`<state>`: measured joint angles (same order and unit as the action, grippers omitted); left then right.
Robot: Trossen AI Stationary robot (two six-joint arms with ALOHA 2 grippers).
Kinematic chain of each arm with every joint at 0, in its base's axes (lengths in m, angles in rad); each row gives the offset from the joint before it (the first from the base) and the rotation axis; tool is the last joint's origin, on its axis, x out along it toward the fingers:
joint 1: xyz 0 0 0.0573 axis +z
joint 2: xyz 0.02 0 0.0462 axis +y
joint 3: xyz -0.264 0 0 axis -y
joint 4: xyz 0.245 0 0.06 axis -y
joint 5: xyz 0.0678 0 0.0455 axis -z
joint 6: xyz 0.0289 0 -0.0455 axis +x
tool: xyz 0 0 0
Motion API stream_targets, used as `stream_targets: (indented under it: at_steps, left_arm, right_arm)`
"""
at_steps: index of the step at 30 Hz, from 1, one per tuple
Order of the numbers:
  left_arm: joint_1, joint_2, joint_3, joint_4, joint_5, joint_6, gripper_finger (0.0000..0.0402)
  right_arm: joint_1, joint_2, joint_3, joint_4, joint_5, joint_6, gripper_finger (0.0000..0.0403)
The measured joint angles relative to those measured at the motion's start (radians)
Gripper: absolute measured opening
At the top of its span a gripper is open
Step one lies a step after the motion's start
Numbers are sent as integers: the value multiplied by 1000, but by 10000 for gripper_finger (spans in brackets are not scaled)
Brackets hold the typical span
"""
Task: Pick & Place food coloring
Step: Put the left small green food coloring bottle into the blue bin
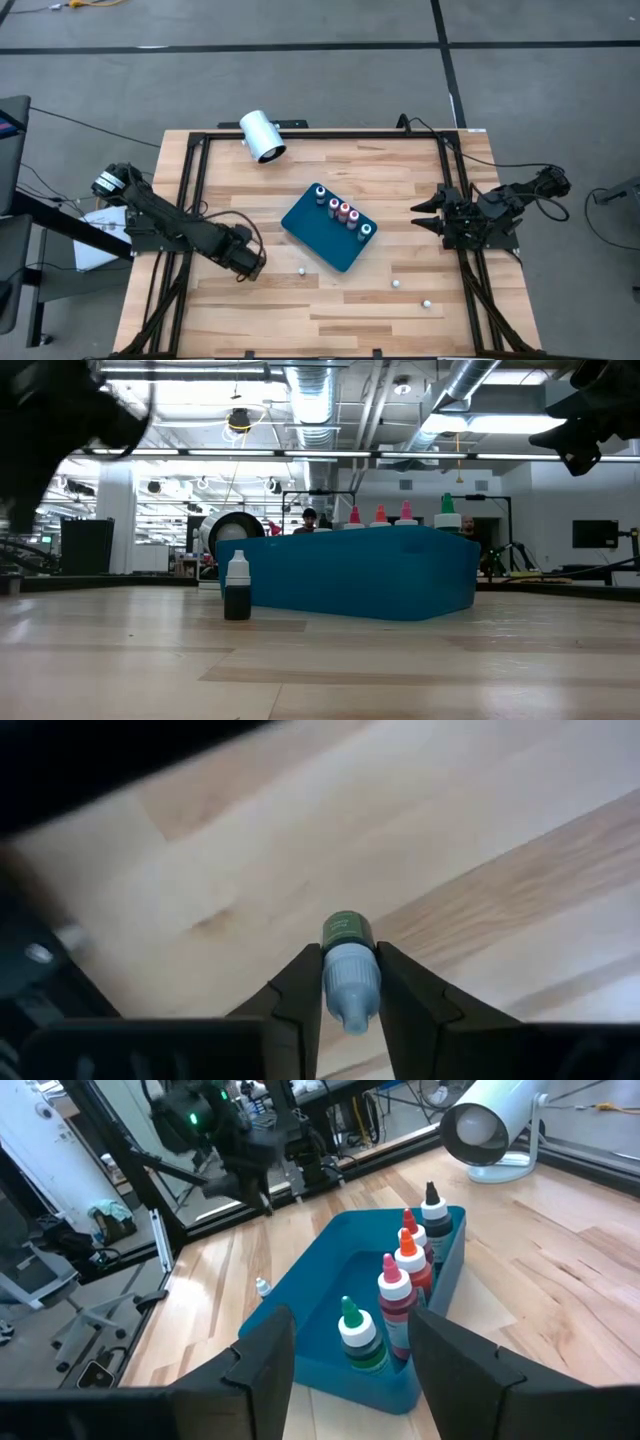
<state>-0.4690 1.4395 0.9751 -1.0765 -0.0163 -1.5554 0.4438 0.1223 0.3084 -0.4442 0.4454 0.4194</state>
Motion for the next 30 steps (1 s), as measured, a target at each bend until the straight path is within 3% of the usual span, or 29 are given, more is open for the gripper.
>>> stream_targets:
  at_steps: [6,13,21,30]
  left_arm:
    - [85,0,208,-154,-139,135,75]
    - [236,0,361,-160,-241,342,71]
    - [411,4,385,28,-258,574,74]
    - [505,62,386,204,-219,714,75]
  right_arm:
    - [0,0,0,0,0,0,184]
    - [0,0,0,0,0,0,181]
    - [0,0,0,0,0,0,181]
    - [0,0,0,2,0,2,184]
